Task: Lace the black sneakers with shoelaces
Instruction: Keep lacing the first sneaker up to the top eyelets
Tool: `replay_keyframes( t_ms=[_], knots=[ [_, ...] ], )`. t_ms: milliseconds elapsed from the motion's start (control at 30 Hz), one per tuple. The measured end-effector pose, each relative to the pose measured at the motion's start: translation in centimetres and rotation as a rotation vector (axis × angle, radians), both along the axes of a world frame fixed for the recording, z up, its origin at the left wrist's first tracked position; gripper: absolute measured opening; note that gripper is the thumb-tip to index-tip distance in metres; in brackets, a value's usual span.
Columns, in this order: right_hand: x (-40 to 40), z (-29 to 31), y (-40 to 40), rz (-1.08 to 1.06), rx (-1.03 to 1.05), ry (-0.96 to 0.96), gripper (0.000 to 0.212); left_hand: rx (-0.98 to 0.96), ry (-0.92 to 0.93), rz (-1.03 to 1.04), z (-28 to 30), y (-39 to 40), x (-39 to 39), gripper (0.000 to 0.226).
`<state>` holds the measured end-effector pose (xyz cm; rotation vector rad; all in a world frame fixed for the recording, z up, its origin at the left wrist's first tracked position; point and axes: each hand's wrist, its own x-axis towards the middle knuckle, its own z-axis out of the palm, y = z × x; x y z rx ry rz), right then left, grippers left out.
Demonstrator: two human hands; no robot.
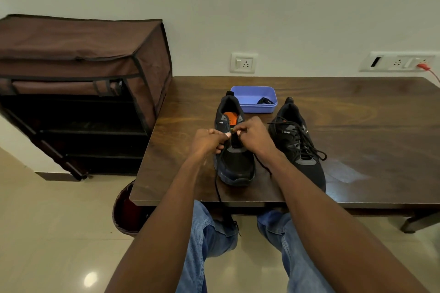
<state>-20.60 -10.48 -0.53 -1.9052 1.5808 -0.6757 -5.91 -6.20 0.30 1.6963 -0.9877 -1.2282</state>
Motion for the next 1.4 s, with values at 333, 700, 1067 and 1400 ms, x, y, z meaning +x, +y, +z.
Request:
replay_keyframes(
  t_ms=[333,700,1067,1400],
  knots=[
    [-1.0,0.9,0.0,0.067,0.062,0.043,0.022,-0.039,0.124,0.181,1.2,1.0,0.5,0.011],
    [-1.5,1.3,-0.2,0.069,0.11,0.003,0.019,-0.366,0.344,0.776,1.4,0.9,4.6,0.018],
    [-1.4,1.3,-0.2,0.057,0.17,-0.031,0.027,-0.108,-0.43,-0.12,0.6,1.0,0.3,0.013],
    [-1.9,1.3,0.1,0.041,0.155,-0.057,0.022,-0.372,0.037,0.992,1.4,1.5,5.9,0.021]
  ],
)
